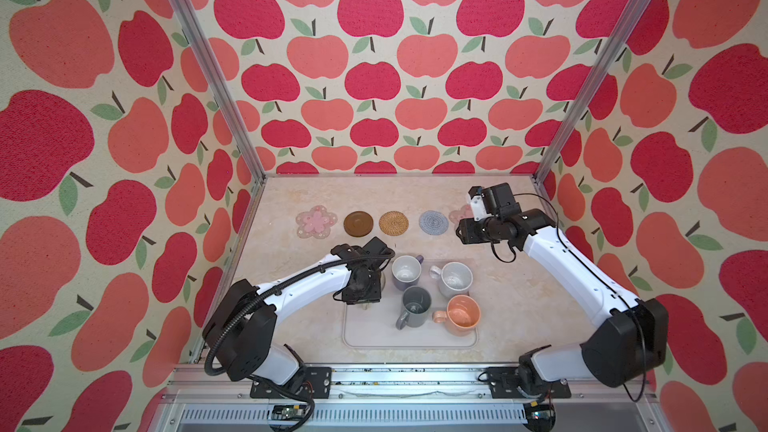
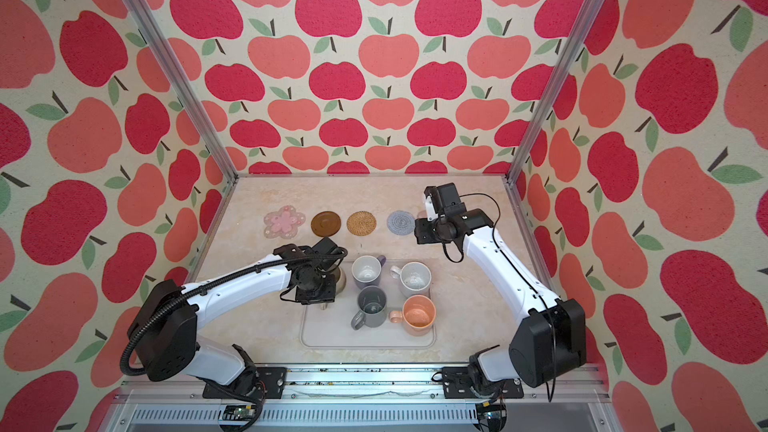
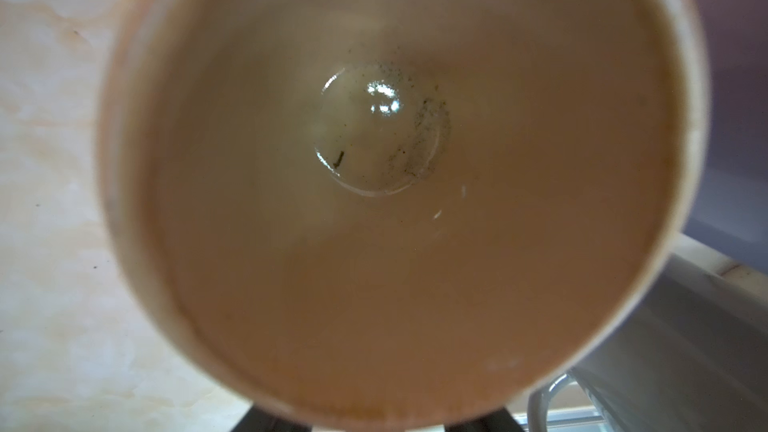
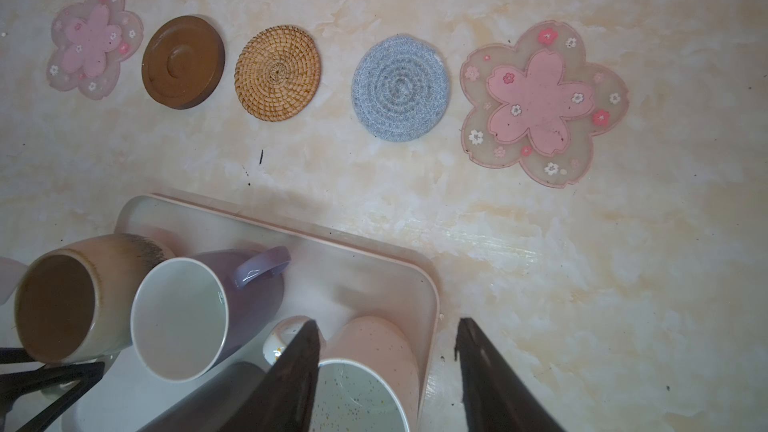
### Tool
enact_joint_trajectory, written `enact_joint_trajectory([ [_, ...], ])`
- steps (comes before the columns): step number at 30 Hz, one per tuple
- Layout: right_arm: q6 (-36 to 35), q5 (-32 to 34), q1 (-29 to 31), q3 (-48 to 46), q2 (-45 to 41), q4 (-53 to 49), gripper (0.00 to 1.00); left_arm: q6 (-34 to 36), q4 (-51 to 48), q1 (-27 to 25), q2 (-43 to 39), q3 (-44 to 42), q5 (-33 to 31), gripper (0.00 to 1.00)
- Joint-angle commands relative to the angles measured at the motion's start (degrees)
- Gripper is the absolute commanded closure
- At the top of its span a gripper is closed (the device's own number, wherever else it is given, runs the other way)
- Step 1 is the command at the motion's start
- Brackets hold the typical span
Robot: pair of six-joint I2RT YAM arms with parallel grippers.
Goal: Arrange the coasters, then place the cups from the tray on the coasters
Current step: 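Lower the left gripper into the beige mug opening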
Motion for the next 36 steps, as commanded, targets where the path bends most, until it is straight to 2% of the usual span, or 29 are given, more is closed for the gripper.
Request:
enact_joint_trajectory([
  [1, 0.9, -0.3, 0.7, -0.1, -1.3, -2.1, 0.44, -0.7, -1.8, -0.8, 1.4, 1.3, -2.8, 0.53],
  [7, 0.9, 0.3, 0.8, -0.3, -1.9, -2.6, 0.44, -1.3, -1.1, -1.3, 1.8, 1.3, -4.4, 0.61],
  [13, 1.3, 0.1, 1.2, 0.2, -1.7, -2.6, 0.44, -1.2, -1.0, -1.3, 1.9, 1.6, -5.6, 0.75],
  [17, 1.2, 0.1, 1.5, 0.4, -1.3, -2.6, 0.44, -0.7, -1.3, -1.3, 2.0, 1.4, -5.6, 0.87],
  [20, 1.2, 0.1, 1.8, 0.6, -1.1, -2.5, 0.44, -0.6, -1.7, -1.3, 1.7, 1.5, -6.0, 1.00],
  [36, 1.0, 0.0, 2.0, 0.3, 0.0, -1.4, 0.46, 3.2, -5.2, -0.2, -0.2, 5.4, -8.1, 1.00],
])
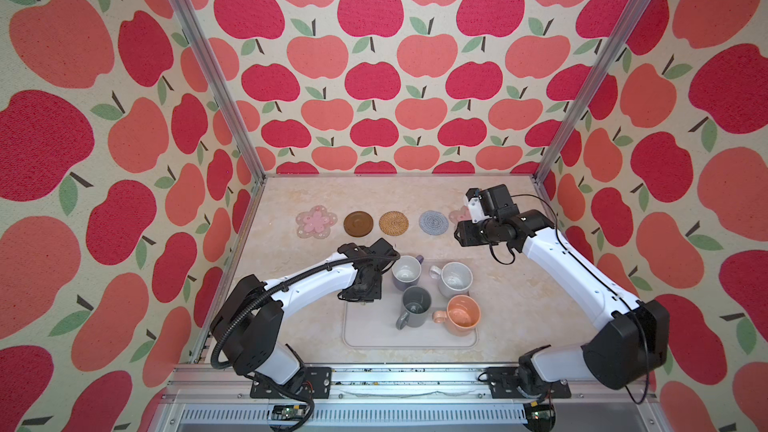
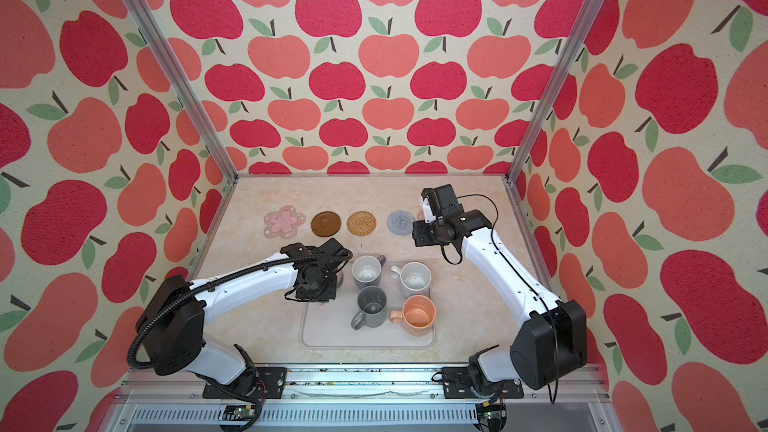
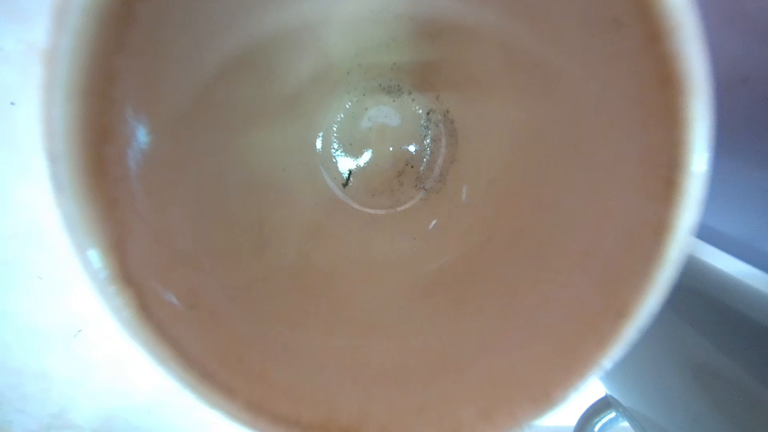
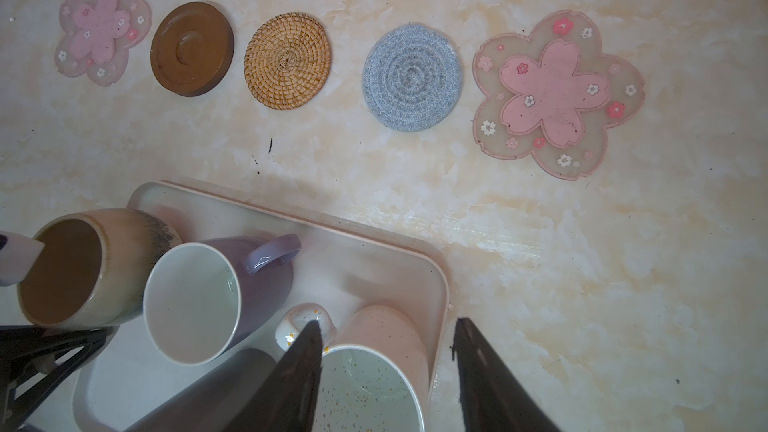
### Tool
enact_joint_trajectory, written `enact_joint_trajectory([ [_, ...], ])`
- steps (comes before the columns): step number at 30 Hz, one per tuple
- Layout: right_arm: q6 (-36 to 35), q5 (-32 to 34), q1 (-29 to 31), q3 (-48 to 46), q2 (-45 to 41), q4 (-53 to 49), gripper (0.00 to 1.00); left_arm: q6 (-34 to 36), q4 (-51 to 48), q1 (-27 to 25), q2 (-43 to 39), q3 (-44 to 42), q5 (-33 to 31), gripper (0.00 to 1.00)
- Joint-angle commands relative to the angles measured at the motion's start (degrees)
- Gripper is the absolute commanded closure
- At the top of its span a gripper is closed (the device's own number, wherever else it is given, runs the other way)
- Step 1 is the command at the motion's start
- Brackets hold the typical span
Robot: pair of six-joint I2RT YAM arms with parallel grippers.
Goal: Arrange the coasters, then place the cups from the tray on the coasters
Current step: 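Lower the left gripper into the beige mug opening, then lift the beige mug with the left gripper toward the small pink flower coaster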
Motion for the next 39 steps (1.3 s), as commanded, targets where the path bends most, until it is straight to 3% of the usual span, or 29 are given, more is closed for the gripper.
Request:
enact_joint_trajectory([
  [1, 0.2, 0.0, 0.4, 0.3, 0.5, -0.2, 0.46, 1.8, -2.3, 1.3, -1.8, 2.7, -1.7, 1.00],
  [10, -0.4, 0.7, 0.4, -0.1, 0.0, -0.3, 0.46, 6.5, -2.0, 3.7, -4.7, 4.5, 1.0, 1.00],
  [24, -0.4, 0.7, 0.4, 1.2, 0.6, -0.3, 0.46, 11.8, -0.8, 8.2, -11.6, 3.7, -3.1, 1.00],
  [39, -0.1, 2.1, 0.5, 1.8, 0.7, -0.6, 0.46, 20.7, 3.2, 20.0, -14.2, 3.7, -3.5, 1.00],
])
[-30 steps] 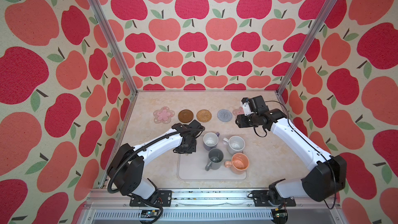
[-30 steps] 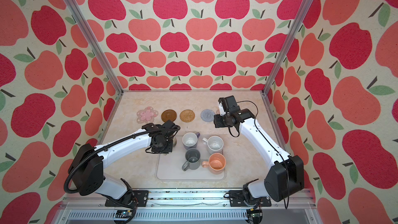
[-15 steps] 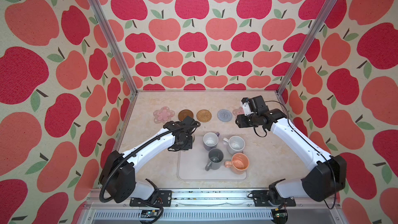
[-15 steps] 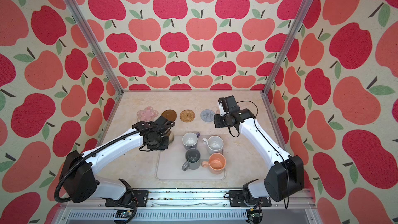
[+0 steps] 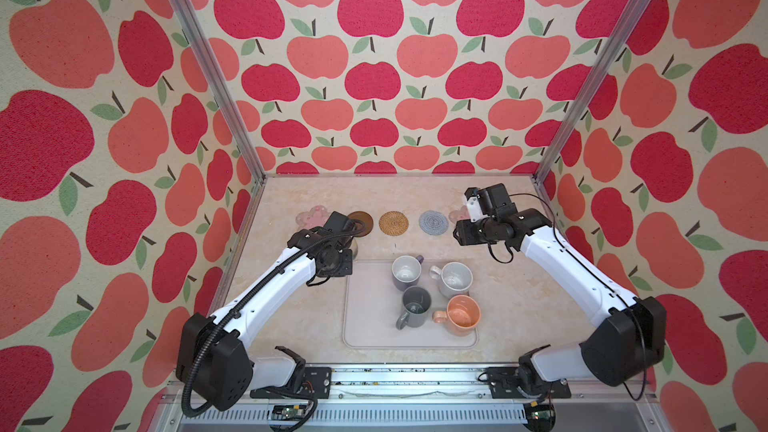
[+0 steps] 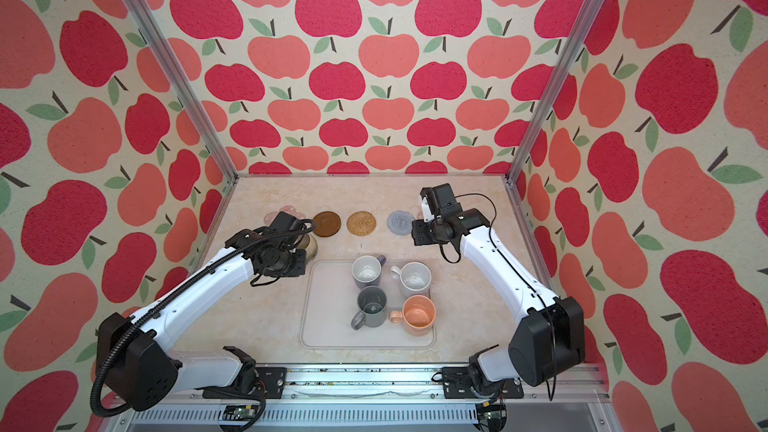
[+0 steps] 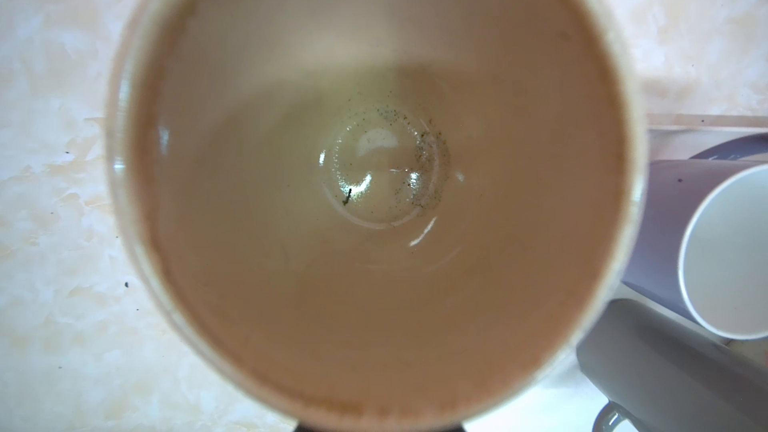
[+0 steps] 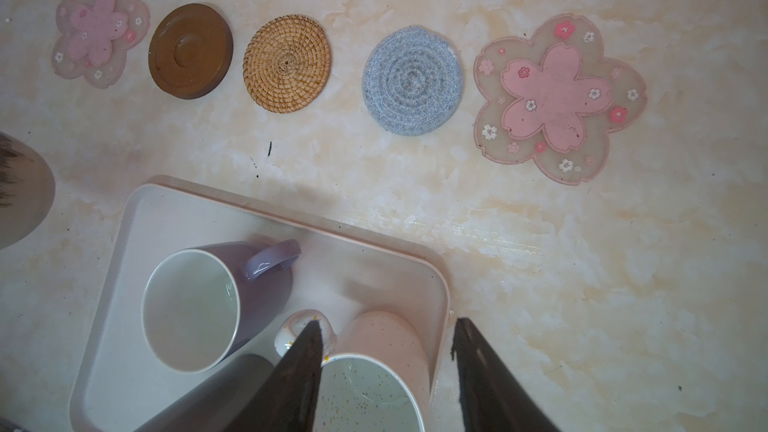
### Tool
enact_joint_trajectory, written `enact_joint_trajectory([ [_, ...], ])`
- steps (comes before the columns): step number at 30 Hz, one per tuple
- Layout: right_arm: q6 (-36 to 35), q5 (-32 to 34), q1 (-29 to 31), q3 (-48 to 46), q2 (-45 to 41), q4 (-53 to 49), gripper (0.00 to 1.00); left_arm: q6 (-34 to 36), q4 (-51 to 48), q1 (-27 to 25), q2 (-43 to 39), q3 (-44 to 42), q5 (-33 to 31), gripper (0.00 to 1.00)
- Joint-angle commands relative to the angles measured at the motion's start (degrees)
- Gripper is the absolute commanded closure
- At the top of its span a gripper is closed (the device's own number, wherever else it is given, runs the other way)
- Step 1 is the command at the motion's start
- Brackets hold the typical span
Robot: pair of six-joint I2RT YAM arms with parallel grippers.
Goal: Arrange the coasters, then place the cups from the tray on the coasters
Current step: 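Lift the beige mug with the left gripper toward the small pink flower coaster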
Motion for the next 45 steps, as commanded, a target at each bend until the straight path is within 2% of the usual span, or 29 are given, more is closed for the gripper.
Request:
enact_joint_trajectory([
  [1, -0.3, 1.8, 0.3, 1.1, -0.5, -1.2, 0.46, 3.9, 4.7, 2.5, -1.6, 1.4, -1.2, 1.00],
  [4, -0.9, 2.7, 0.2, 1.0, -0.8, -1.6, 0.46, 6.6, 5.1, 5.6, -1.6, 1.9, -1.6, 1.00],
  [14, -1.8, 4.1, 0.1, 2.3, 0.0, -2.3, 0.46, 11.7, 10.6, 16.1, 1.5, 5.0, 2.9, 1.00],
  [23, -1.9, 4.2, -0.1, 4.0, 2.3, -2.6, 0.46, 17.8, 14.3, 19.5, 9.5, 9.9, 2.9, 1.00],
  [32, -2.2, 4.8, -0.5, 6.0, 4.1, -3.2, 0.46, 17.8, 14.4, 23.1, 18.5, 16.4, 4.0, 1.00],
  [45, -2.2, 4.6, -0.6, 9.5, 8.0, -4.2, 0.46, 17.5, 15.4, 24.1, 28.0, 22.5, 4.9, 1.00],
])
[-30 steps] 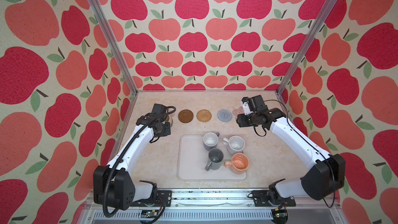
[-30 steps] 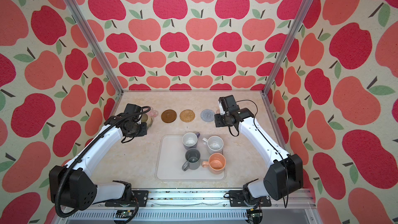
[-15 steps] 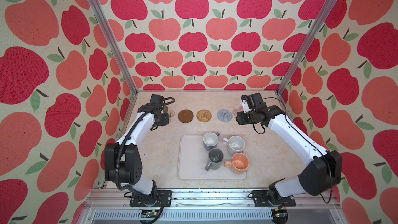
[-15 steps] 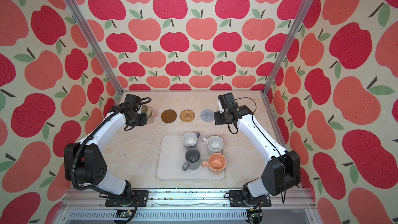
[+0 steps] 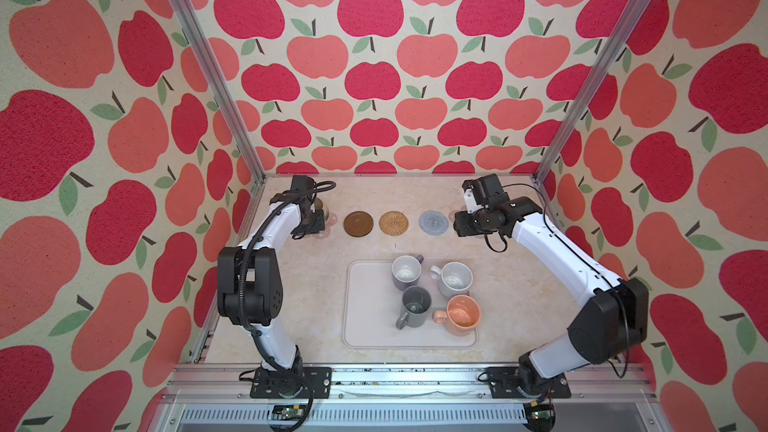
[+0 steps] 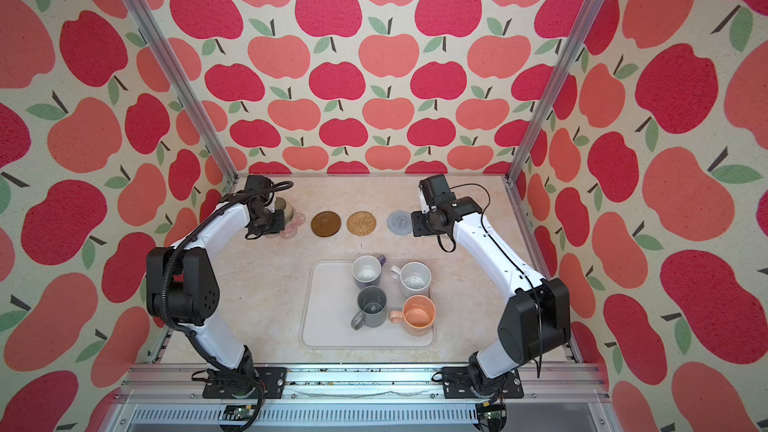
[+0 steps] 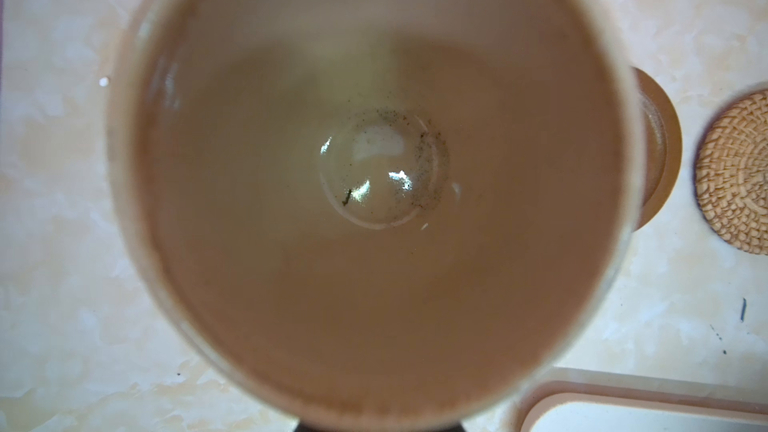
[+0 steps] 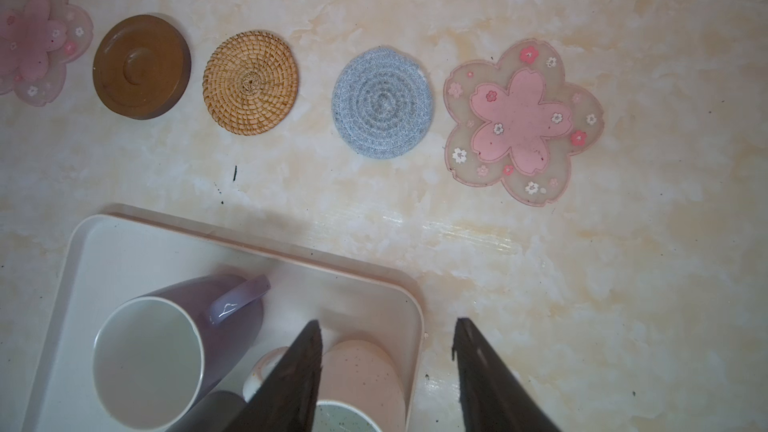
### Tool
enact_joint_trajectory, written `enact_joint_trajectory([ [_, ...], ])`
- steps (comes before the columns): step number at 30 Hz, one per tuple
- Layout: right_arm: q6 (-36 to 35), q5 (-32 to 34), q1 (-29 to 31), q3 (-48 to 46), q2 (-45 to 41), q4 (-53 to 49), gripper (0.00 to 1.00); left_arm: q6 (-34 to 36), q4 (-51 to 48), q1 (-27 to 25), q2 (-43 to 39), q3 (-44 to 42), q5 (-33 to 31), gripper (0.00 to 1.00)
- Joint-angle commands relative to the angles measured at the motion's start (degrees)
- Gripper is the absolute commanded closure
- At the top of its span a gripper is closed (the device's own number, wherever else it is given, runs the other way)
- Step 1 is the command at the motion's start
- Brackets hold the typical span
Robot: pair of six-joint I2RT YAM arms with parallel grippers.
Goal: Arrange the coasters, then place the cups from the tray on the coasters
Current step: 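Lift the beige mug with the left gripper toward the small pink flower coaster, then lower the beige mug onto the small pink flower coaster with the left gripper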
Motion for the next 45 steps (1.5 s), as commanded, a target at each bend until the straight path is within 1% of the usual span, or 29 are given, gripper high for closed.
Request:
enact_joint_trajectory([
  [1, -1.0, 0.5, -0.3, 2.3, 1.2, -2.1, 0.46, 0.4, 3.0, 0.7, 1.1, 4.3, 0.0, 1.00],
  [16, -0.6, 0.1, -0.3, 4.0, 3.1, -2.6, 0.46, 0.4, 3.9, 2.1, 6.1, 6.5, 1.7, 1.00],
  [29, -0.5, -0.1, -0.2, 3.8, 3.5, -2.9, 0.46, 0.5, 5.4, 2.1, 8.4, 6.7, 0.9, 1.00],
  [39, -0.5, -0.5, 0.1, 4.9, 4.6, -3.1, 0.46, -0.2, 7.8, 2.1, 7.7, 5.7, 0.7, 1.00],
  [45, -0.3, -0.7, 0.3, 5.0, 5.2, -3.0, 0.46, 0.1, 7.2, 2.1, 9.3, 6.4, 0.4, 1.00],
])
